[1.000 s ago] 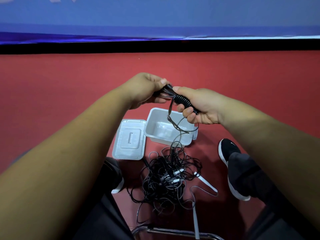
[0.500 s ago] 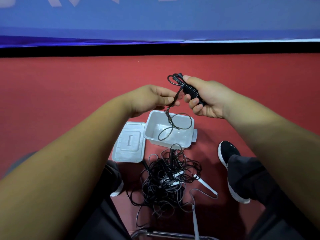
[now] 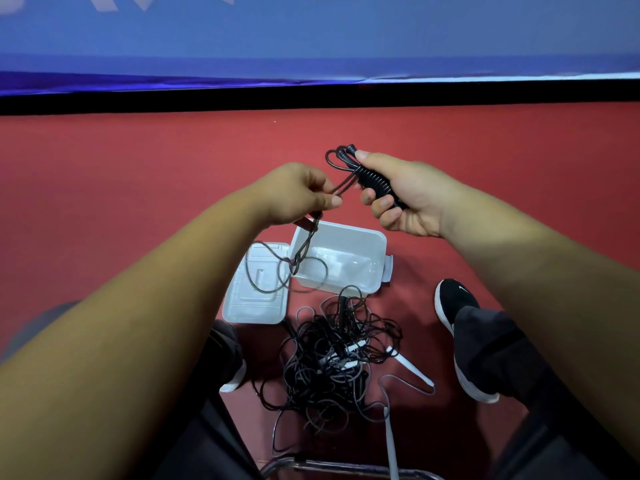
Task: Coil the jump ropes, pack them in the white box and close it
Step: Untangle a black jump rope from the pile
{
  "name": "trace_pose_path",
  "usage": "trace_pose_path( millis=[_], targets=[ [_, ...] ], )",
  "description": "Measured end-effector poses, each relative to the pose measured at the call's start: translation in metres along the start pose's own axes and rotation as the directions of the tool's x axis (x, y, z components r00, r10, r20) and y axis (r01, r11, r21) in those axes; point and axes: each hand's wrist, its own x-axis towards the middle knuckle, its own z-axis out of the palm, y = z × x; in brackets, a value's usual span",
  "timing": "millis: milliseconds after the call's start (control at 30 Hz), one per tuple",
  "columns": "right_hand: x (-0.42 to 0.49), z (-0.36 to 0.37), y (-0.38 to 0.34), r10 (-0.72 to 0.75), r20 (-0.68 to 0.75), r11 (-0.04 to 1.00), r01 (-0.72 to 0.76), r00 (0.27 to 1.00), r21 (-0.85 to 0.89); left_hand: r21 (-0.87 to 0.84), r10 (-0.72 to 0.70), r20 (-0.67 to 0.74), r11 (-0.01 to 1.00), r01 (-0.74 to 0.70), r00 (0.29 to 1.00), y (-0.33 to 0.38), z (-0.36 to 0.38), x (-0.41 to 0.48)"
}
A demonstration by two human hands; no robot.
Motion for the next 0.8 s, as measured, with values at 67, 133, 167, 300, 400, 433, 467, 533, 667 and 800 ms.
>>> trace_pose_path(
  millis=[67, 133, 167, 300, 400, 433, 467, 533, 667, 800],
  targets=[
    [0.001, 0.0, 0.001, 0.007, 0.002, 1.0, -0.007, 1.0, 0.023, 0.074, -0.016, -0.009, 0.997, 0.017, 1.0, 0.003, 0.002, -0.003],
    [0.001, 0.001, 0.0, 0.01, 0.008, 0.999, -0.011, 1.0, 0.048, 0.047, -0.041, -0.009, 0.998, 0.041, 0.999, 0.004, 0.002, -0.005],
    [0.0, 0.001, -0.002, 0.012, 0.013, 0.998, -0.013, 1.0, 0.056, -0.005, -0.052, -0.003, 0.999, 0.052, 0.999, 0.004, 0.001, -0.005],
    [-0.001, 0.001, -0.005, 0.034, 0.056, 0.997, -0.038, 0.998, 0.072, -0.114, -0.075, 0.021, 0.991, 0.077, 0.997, 0.003, -0.002, -0.005],
    [-0.001, 0.001, -0.003, 0.054, 0.085, 0.996, -0.059, 0.995, 0.062, -0.101, -0.074, 0.034, 0.992, 0.077, 0.997, 0.001, -0.001, -0.004],
    [-0.002, 0.002, -0.003, 0.06, 0.094, 0.996, -0.067, 0.994, 0.063, -0.077, -0.065, 0.043, 0.995, 0.068, 0.997, 0.0, 0.0, -0.003],
    [-0.003, 0.002, -0.003, 0.066, 0.107, 0.995, -0.074, 0.992, 0.068, -0.041, -0.05, 0.058, 0.998, 0.052, 0.997, -0.002, -0.001, -0.002],
    [-0.005, 0.002, -0.004, 0.072, 0.132, 0.993, -0.083, 0.989, 0.081, 0.023, -0.017, 0.081, 1.0, 0.015, 0.997, -0.003, -0.004, -0.003],
    [-0.009, 0.002, -0.002, 0.074, 0.19, 0.994, -0.088, 0.979, 0.069, 0.049, -0.032, 0.07, 0.998, 0.029, 0.997, -0.004, -0.009, -0.003],
    [-0.011, 0.004, -0.001, 0.066, 0.238, 0.994, -0.084, 0.969, 0.065, 0.012, -0.044, 0.012, 0.999, 0.044, 0.999, -0.006, -0.011, -0.002]
  ],
)
